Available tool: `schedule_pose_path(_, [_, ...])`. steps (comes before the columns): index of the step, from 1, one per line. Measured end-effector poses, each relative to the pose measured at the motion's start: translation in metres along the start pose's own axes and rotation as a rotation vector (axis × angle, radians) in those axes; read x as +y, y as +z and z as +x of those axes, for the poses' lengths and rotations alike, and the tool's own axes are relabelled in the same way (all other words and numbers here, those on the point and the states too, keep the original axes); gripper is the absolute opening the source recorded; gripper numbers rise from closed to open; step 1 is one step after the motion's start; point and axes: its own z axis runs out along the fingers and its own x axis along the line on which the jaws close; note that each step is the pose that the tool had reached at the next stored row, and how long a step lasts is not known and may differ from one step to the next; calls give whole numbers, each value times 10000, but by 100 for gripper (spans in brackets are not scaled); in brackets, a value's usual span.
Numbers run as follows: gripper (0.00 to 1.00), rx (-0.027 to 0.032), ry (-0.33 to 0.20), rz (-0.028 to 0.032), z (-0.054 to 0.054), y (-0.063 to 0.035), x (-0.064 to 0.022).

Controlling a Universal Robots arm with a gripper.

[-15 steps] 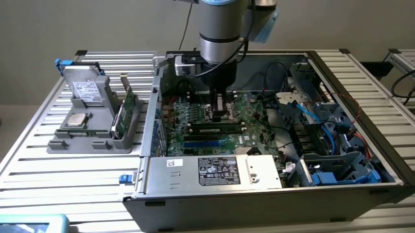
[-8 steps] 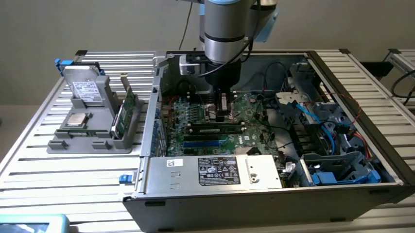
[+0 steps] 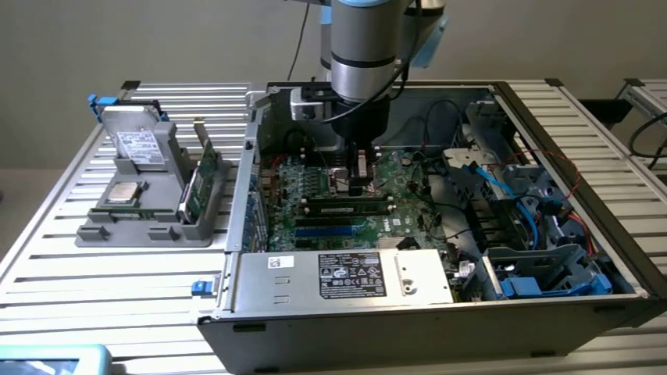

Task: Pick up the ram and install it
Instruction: 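Press down the ram until it locks into place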

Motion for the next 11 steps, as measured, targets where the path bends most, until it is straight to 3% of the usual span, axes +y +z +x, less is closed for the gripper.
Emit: schedule_pose_path(11, [11,0,1,0,0,0,0])
